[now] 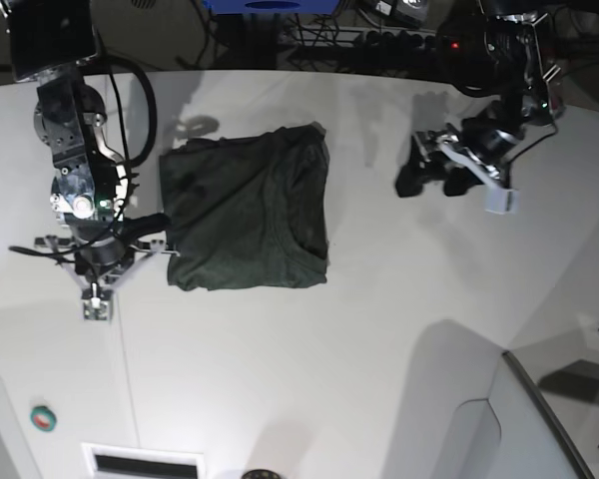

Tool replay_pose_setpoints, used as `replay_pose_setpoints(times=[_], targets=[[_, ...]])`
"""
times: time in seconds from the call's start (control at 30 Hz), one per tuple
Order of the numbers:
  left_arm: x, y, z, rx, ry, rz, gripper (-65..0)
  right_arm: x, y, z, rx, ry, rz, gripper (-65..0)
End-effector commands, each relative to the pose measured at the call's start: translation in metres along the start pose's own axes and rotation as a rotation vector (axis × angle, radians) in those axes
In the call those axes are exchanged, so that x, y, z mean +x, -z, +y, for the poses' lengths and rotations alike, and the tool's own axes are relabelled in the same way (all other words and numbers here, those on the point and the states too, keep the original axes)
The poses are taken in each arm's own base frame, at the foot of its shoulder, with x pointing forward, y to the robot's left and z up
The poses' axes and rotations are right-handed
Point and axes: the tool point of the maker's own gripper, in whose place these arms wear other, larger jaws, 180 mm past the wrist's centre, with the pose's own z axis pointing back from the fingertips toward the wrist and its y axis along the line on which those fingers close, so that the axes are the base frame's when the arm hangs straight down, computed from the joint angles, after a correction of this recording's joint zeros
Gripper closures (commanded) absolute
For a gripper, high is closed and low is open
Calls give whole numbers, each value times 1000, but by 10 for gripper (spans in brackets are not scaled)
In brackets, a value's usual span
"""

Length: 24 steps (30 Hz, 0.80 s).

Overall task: Layout the t-shirt on the table in an organized manner, then fold the t-shirt properly
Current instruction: 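Grasp the bundle side with the left gripper and tuck it under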

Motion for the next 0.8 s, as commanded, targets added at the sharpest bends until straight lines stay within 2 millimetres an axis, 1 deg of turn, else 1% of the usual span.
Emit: replay_pose_setpoints(times=[0.0,0.13,0.23,0.3,0.43,0.53,0.63,0.77], targets=[[14,11,-17,-62,9,-43,-634,22,-2,-6,-18,-10,-72,-21],[-3,44,-44,-145,-27,17,-632,18,-2,-8,-20,-22,-65,-20],[-4,60,-58,-177,-70,15,-632,10,-1,-15,-33,-41,-51,-18],[-3,67,-62,-188,-84,16,-632,8,-1,-16,-34,-43,-47,-18],[-7,79,-68,-204,-116,33,-632,4,-2,-18,-38,-44,-39,-18],[-14,91,-87,-248,-108,55,-632,2,-2,-19,-40,-44,-36,-18],[-27,98,-103,-284,-101,76,-632,3,-1,-21,-43,-54,-38,-18],[-41,104,-111,-302,-124,85,-632,4,-1,-23,-48,-52,-40,-18]])
